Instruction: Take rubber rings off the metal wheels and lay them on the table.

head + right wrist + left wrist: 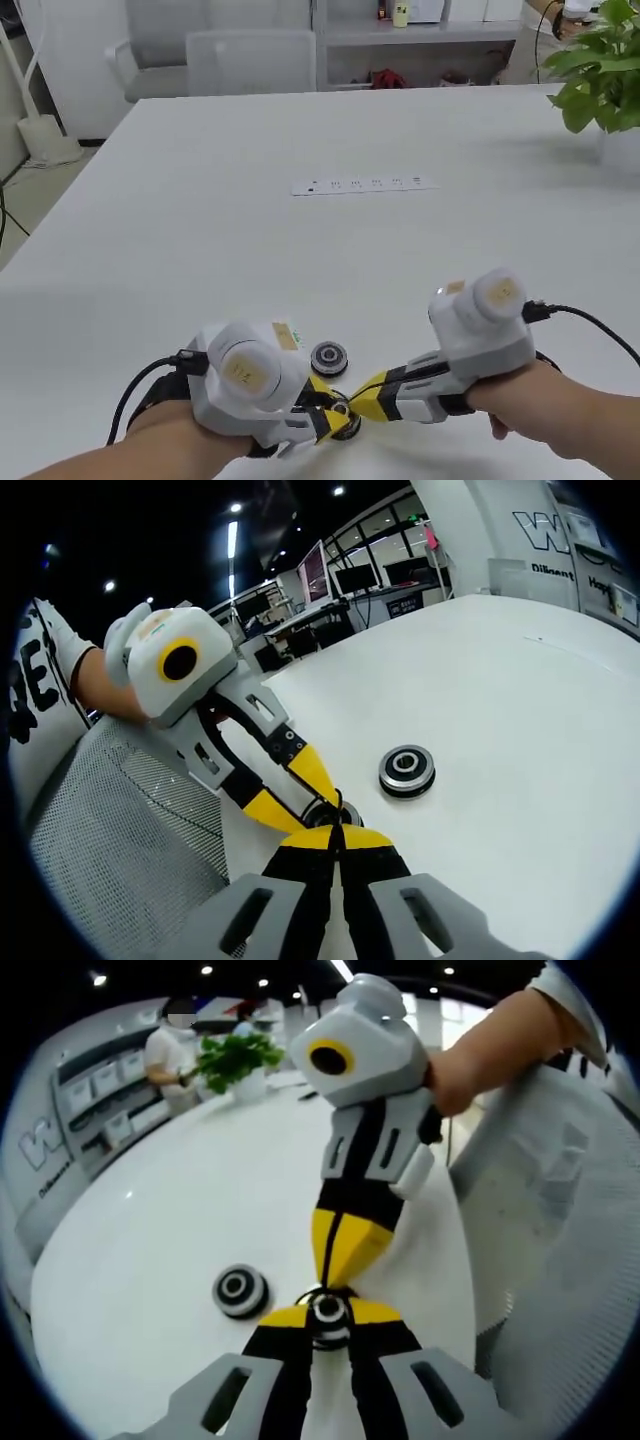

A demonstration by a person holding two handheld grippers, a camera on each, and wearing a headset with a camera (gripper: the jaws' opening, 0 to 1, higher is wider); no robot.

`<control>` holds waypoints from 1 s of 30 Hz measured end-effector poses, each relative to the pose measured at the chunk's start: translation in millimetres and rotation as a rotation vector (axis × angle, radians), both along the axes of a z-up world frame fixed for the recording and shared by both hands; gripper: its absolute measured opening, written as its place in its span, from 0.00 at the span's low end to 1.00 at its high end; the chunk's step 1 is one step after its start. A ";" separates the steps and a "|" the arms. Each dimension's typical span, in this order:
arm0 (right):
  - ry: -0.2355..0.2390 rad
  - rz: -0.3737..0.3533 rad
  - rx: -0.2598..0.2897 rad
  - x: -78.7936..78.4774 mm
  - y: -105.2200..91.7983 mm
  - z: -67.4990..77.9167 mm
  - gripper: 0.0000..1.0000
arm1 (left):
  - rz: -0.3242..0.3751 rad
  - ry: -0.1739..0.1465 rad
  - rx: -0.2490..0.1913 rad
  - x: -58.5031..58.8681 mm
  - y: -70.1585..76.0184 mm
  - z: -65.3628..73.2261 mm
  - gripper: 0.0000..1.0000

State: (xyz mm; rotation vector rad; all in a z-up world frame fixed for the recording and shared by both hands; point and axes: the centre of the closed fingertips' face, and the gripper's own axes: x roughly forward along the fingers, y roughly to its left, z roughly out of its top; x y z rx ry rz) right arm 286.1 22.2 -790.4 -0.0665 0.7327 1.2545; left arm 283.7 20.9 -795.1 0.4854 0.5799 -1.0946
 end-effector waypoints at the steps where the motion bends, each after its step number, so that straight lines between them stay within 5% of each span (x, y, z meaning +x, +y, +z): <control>1: 0.002 -0.001 -0.001 -0.2 -0.2 -0.5 0.00 | -0.002 0.000 -0.001 0.2 -0.2 0.2 0.13; 16: 0.015 -0.002 0.011 -4.4 0.2 4.2 0.00 | -0.035 0.014 0.005 -3.5 0.9 3.3 0.20; 22: 0.015 -0.009 0.027 -2.2 0.0 9.8 0.00 | -0.065 0.007 0.010 -10.2 2.0 11.4 0.27; 30: 0.020 -0.012 0.053 -1.8 0.6 19.0 0.00 | -0.037 -0.002 -0.041 -12.9 8.6 31.3 0.34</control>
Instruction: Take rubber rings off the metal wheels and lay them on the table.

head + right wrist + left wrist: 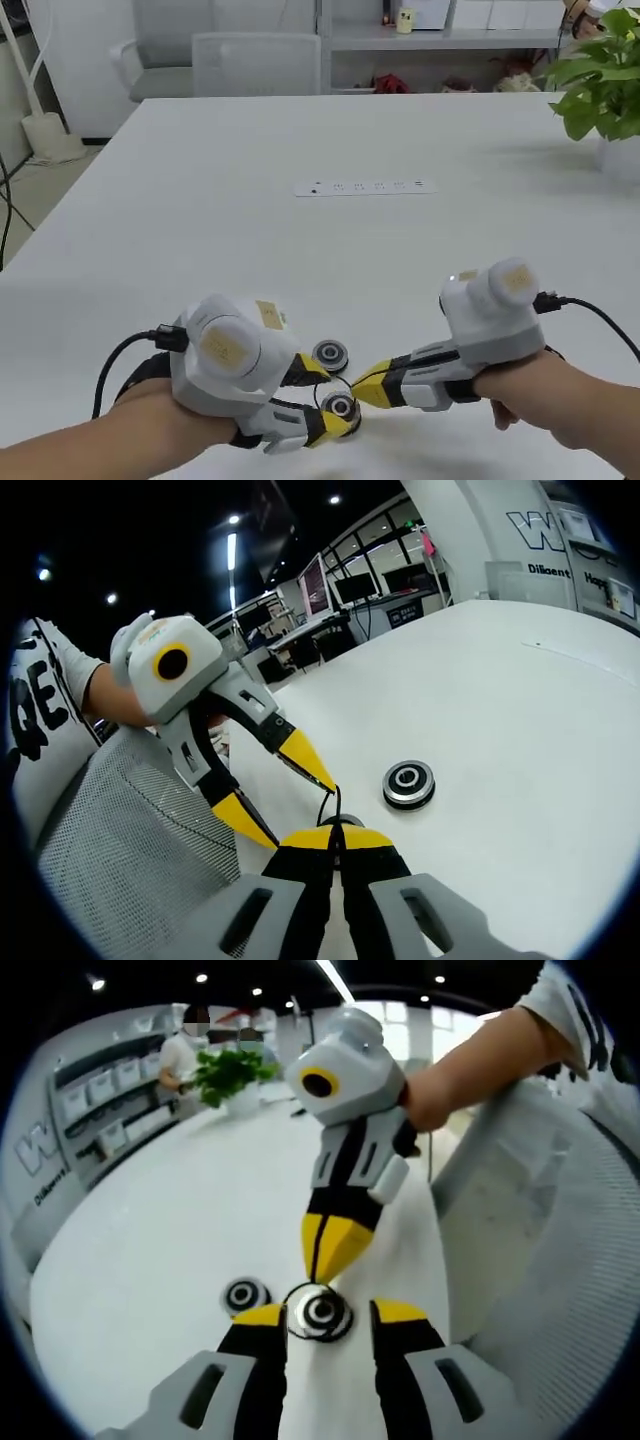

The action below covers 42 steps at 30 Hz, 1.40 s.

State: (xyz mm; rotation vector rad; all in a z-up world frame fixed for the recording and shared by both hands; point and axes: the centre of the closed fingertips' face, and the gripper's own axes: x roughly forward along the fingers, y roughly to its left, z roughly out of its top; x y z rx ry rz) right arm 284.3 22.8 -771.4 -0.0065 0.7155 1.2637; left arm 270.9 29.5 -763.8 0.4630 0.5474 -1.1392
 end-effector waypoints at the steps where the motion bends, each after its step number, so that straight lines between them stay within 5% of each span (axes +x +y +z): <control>1: 0.000 0.001 0.002 -0.4 0.4 1.3 0.00 | 0.002 -0.004 -0.001 0.3 1.7 1.7 0.35; 16: -0.002 0.026 0.033 -3.9 9.8 15.6 0.00 | 0.076 -0.006 -0.082 0.3 33.4 26.8 0.53; 42: 0.010 0.011 0.079 7.9 45.4 19.3 0.00 | 0.171 0.003 -0.088 -1.0 81.9 22.4 0.71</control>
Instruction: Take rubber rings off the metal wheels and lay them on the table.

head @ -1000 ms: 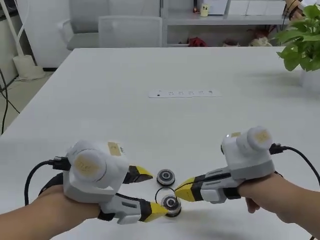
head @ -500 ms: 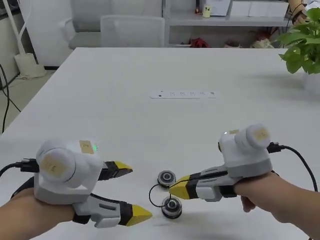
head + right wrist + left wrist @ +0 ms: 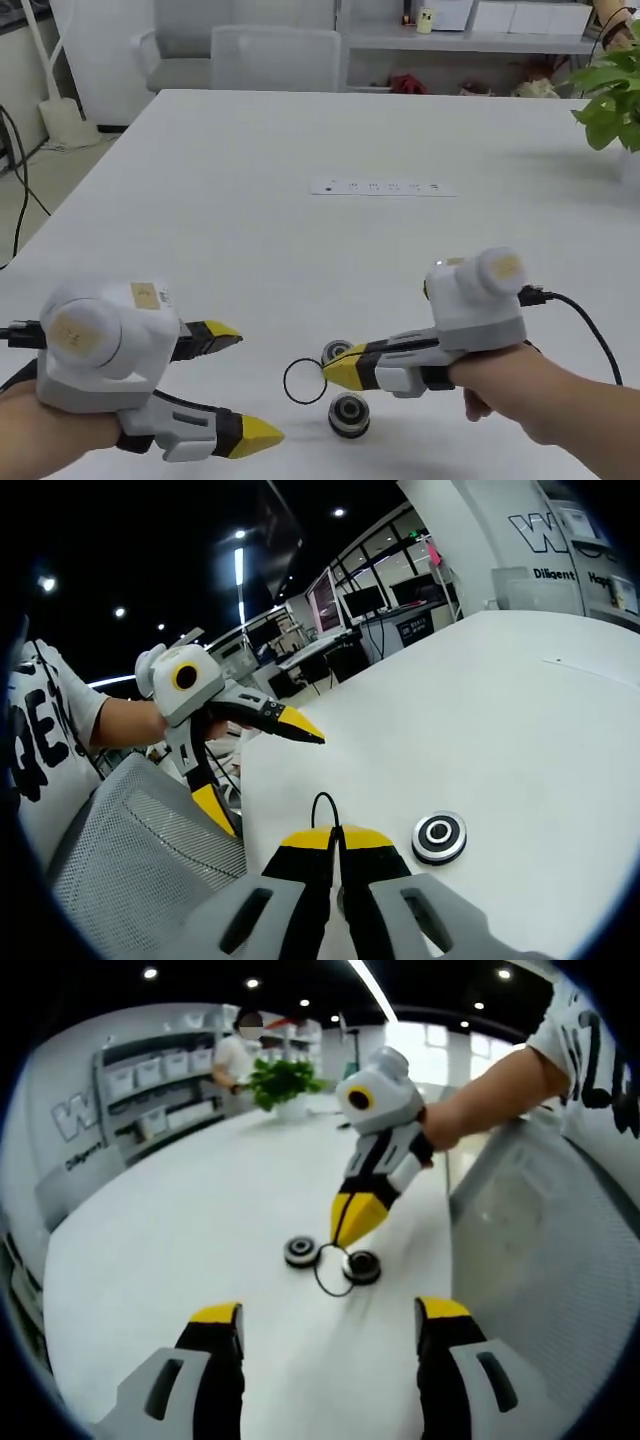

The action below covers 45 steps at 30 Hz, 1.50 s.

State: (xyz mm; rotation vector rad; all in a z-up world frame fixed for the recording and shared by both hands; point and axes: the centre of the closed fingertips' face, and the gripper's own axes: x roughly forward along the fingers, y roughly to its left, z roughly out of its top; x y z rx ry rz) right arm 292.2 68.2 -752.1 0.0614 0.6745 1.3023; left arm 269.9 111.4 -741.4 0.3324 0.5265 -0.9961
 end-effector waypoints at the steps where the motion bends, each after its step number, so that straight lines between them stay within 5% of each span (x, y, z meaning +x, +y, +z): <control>1: 0.000 0.000 -0.001 0.2 1.4 -1.1 0.00 | 0.005 0.001 -0.001 0.3 1.4 -0.3 0.71; 26: -0.032 0.038 -0.091 -12.8 26.9 -35.8 0.00 | 0.023 0.009 0.003 -4.1 7.3 -5.9 0.72; 45: -0.078 0.047 -0.117 -12.2 22.5 -35.0 0.11 | 0.012 0.009 0.014 -6.0 4.9 -5.4 0.72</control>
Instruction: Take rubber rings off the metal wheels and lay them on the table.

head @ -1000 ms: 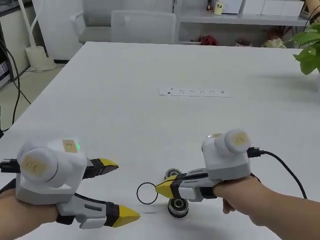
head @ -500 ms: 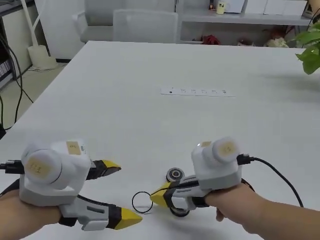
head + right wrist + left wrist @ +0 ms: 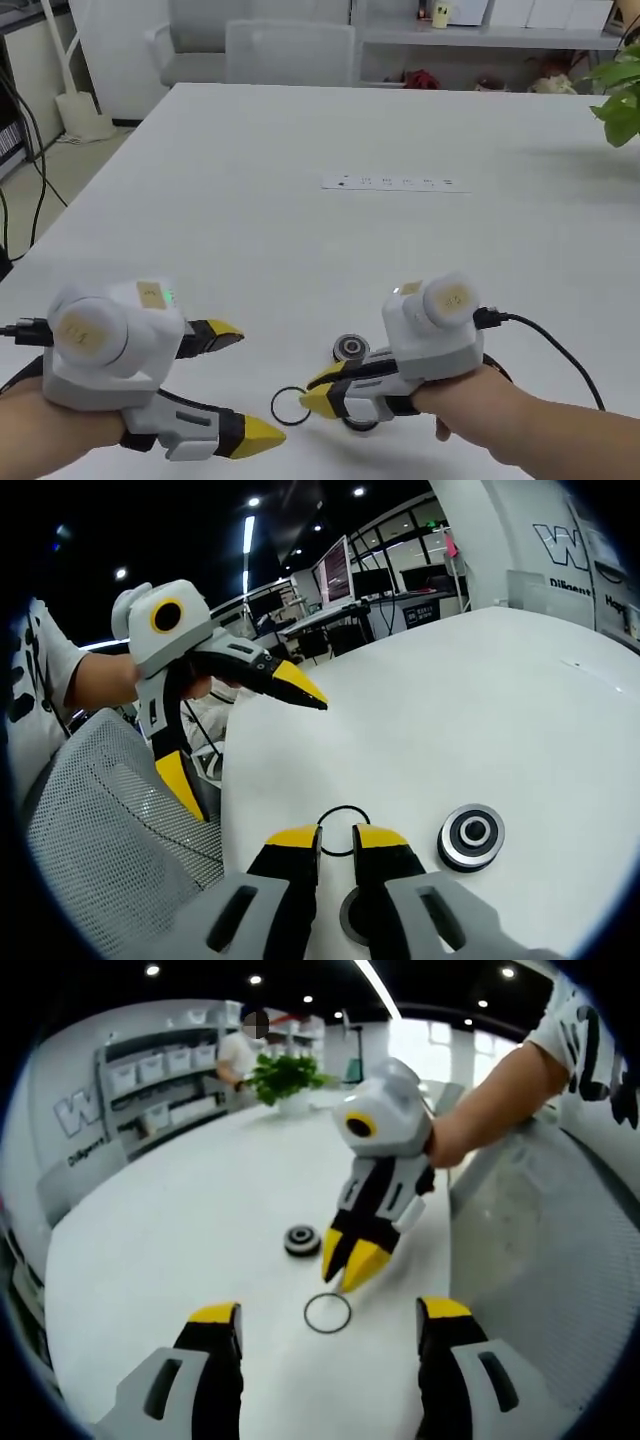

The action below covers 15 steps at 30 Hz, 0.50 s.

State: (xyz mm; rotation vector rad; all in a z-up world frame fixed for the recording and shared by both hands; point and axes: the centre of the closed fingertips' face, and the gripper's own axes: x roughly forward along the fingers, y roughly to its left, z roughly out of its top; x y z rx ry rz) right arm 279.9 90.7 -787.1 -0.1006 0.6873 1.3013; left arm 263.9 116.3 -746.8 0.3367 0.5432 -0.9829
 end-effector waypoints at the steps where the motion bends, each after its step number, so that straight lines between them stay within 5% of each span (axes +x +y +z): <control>1: -0.002 -0.002 0.001 0.5 -0.4 0.8 0.12 | -0.001 0.000 -0.001 0.1 -0.4 0.3 0.72; 15: -0.030 -0.018 0.010 6.2 -13.5 15.7 0.20 | -0.022 -0.004 0.010 2.5 -5.7 3.2 0.72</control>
